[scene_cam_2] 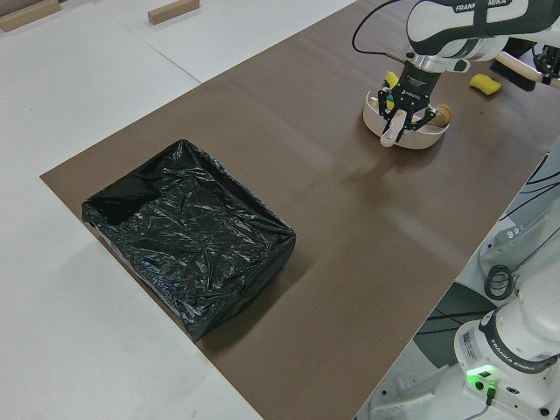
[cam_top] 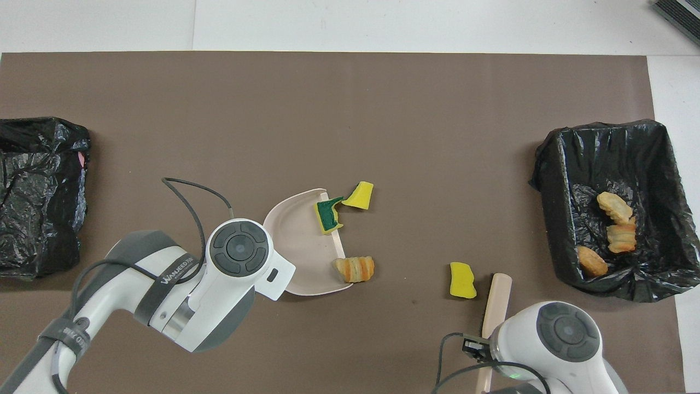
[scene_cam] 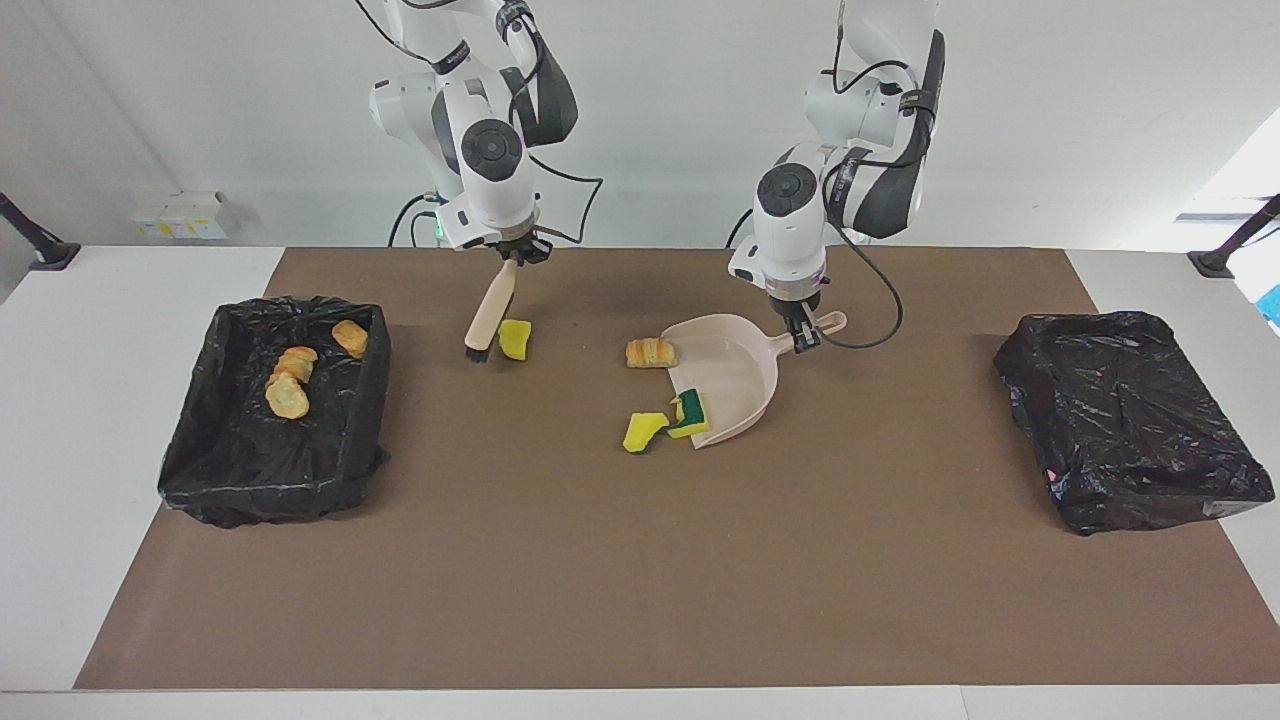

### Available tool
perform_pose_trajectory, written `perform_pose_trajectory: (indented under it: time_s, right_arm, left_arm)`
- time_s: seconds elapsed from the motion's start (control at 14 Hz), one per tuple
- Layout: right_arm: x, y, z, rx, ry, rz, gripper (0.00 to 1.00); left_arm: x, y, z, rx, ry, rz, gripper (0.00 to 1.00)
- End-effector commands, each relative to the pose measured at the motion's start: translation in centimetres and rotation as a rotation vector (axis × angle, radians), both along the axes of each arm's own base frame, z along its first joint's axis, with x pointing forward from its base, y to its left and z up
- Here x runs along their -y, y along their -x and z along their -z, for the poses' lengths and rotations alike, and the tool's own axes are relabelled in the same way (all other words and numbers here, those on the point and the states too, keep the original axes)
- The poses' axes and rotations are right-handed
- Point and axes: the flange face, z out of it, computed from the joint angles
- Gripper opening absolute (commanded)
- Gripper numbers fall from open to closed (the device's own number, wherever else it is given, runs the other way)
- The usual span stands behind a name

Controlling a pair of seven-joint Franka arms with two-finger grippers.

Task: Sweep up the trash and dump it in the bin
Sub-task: 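Draw the brush back with the right gripper behind the remaining sponge, then sweep the last sponge and bread into the dustpan with the right gripper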

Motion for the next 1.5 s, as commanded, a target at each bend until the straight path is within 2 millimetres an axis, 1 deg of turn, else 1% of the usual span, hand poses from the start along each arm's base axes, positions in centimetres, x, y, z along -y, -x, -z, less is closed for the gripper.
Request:
perform_pose_trajectory:
  time_s: [0.0, 0.14, 0.29, 0.43, 0.57, 0.64, 0.72, 0.79, 0.93, 1.07, 1.22, 1.36, 1.43]
  right_arm:
    - [-1.7, -2.1, 0.7, 0.048, -0.06, -0.018, 0.0]
    - [-5.0, -4.3, 2.8, 0.042, -0.07, -0.026, 0.0]
    - [-7.9, -8.2, 2.4, 0.051, -0.093, -0.001, 0.0]
    - [-11.0, -10.5, 2.4, 0.053, -0.118, -0.026, 0.0]
    - [-14.5, -13.0, 3.2, 0.05, -0.151, -0.075, 0.0]
    - [-16.0, -14.6, 3.2, 0.057, -0.169, -0.099, 0.0]
    - [-17.5, -15.6, 3.0, 0.065, -0.193, -0.143, 0.0]
    - [-19.3, -15.8, 3.0, 0.071, -0.218, -0.213, 0.0]
    - [-22.2, -15.4, 2.1, 0.089, -0.269, -0.335, 0.0]
    - [-24.6, -14.0, 1.8, 0.104, -0.313, -0.446, 0.0]
    - [-26.6, -12.9, 1.3, 0.122, -0.361, -0.452, 0.0]
    - [-27.1, -12.8, 0.6, 0.119, -0.365, -0.463, 0.0]
    - [-26.9, -12.6, 0.3, 0.113, -0.359, -0.474, 0.0]
  left_arm:
    - [0.2, 0.7, 0.4, 0.013, -0.003, 0.013, 0.0]
    - [0.2, 0.7, 0.4, 0.012, -0.004, 0.013, 0.0]
    - [0.2, 0.7, 0.4, 0.013, -0.003, 0.013, 0.0]
    - [0.2, 0.7, 0.4, 0.011, -0.003, 0.012, 0.0]
    - [0.2, 0.7, 0.4, 0.012, -0.002, 0.012, 0.0]
    - [0.2, 0.7, 0.3, 0.015, -0.001, 0.013, 0.0]
    - [0.2, 0.7, 0.4, 0.014, 0.0, 0.013, 0.0]
    - [0.2, 0.7, 0.4, 0.015, 0.001, 0.013, 0.0]
    - [0.3, 0.7, 0.4, 0.017, 0.002, 0.013, 0.0]
    - [0.3, 0.7, 0.4, 0.017, 0.002, 0.012, 0.0]
    - [0.2, 0.6, 0.4, 0.018, 0.003, 0.01, 0.0]
    - [0.2, 0.6, 0.4, 0.02, 0.005, 0.011, 0.0]
    - [0.2, 0.6, 0.4, 0.02, 0.005, 0.011, 0.0]
